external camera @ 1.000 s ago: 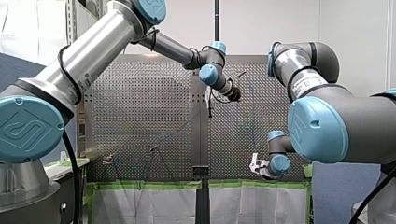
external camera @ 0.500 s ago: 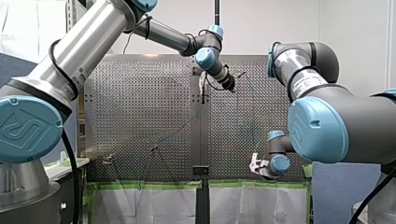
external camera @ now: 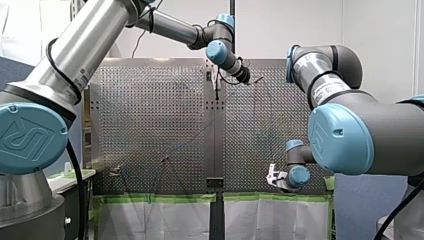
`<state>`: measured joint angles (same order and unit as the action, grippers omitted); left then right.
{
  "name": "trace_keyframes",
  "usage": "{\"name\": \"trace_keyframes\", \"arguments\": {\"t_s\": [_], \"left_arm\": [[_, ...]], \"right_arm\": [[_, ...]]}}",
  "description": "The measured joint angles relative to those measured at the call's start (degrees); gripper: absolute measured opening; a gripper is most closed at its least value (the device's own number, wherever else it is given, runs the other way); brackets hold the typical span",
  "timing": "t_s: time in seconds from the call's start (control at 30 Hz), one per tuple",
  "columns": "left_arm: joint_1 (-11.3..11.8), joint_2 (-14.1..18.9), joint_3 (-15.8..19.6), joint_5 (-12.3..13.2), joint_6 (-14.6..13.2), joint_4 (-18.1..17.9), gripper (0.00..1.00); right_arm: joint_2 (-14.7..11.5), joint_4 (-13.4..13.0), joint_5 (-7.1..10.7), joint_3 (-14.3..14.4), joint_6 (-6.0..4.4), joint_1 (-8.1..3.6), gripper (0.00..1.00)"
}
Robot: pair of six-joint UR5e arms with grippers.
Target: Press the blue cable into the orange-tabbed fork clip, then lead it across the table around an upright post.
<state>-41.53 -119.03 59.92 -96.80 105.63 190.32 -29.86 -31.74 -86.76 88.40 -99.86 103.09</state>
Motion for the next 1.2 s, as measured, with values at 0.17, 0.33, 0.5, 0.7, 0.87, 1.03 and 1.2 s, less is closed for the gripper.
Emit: {"name": "trace_keyframes", "arguments": {"t_s": [0.17, 0.33, 0.5, 0.7, 0.87, 1.03, 1.2], "left_arm": [[0.1, 0.2, 0.0, 0.3, 0.2, -0.4, 1.00], [0.2, 0.2, 0.0, 1.4, 0.5, -0.4, 1.00], [0.4, 0.2, 0.0, 1.9, 0.6, -0.4, 1.00], [0.7, 0.2, 0.0, 0.9, 0.7, -0.3, 1.00], [0.8, 0.2, 0.0, -0.2, 0.7, 0.1, 1.00], [0.8, 0.2, 0.0, -0.9, 0.7, 0.7, 1.00], [0.9, 0.2, 0.0, -3.4, 0.7, 1.6, 1.00]], "right_arm": [[0.0, 0.0, 0.00, 0.0, 0.00, 0.04, 0.00], [0.0, 0.0, 0.00, -0.1, 0.00, 0.05, 0.00], [0.0, 0.0, 0.00, -0.2, 0.00, 0.05, 0.00], [0.0, 0.0, 0.00, -0.2, 0.00, 0.05, 0.00], [0.0, 0.0, 0.00, -0.2, 0.00, 0.08, 0.00], [0.0, 0.0, 0.00, -0.2, 0.00, 0.16, 0.00], [0.0, 0.0, 0.00, -0.2, 0.00, 0.20, 0.00]]}}
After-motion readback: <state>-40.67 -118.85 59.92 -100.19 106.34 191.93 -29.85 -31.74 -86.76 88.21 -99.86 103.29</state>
